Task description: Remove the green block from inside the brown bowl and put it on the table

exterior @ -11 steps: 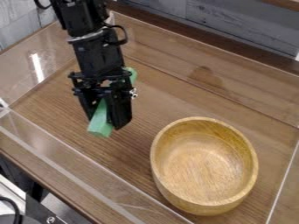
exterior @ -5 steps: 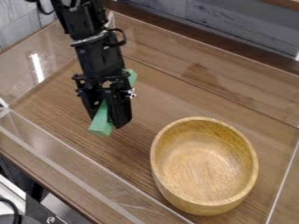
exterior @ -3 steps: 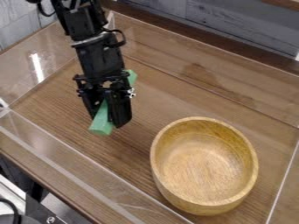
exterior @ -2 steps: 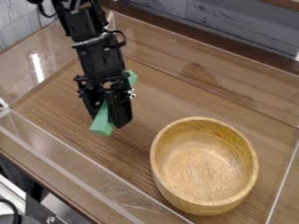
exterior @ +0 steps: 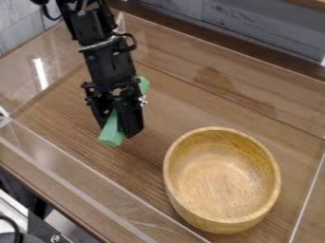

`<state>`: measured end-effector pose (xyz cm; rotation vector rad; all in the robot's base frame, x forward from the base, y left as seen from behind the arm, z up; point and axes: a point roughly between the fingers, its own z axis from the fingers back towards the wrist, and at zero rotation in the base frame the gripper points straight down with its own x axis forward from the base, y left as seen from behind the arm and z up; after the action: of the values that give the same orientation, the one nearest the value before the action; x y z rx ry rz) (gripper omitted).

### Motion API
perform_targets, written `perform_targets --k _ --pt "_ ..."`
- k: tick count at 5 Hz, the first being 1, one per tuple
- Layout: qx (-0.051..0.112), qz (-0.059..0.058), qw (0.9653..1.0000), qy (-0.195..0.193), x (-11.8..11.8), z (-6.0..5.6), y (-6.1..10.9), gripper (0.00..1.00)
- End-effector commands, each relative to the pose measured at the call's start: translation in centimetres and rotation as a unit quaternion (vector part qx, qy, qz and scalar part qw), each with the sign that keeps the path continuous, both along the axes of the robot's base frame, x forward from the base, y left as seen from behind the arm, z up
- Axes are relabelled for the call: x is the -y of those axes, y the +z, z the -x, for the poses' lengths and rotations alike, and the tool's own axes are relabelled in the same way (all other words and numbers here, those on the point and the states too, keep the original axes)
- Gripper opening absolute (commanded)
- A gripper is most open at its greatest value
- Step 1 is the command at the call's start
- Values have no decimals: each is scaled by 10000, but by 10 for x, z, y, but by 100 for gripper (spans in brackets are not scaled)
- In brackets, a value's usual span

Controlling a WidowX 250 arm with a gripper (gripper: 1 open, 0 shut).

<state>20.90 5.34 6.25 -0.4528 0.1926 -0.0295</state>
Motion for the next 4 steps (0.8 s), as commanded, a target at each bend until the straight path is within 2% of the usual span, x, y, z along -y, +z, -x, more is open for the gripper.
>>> perform_targets --k 1,4 --pt "187 -58 9998 40 -7 -8 7 0" --pt "113 29 9999 40 -9 -10 4 0"
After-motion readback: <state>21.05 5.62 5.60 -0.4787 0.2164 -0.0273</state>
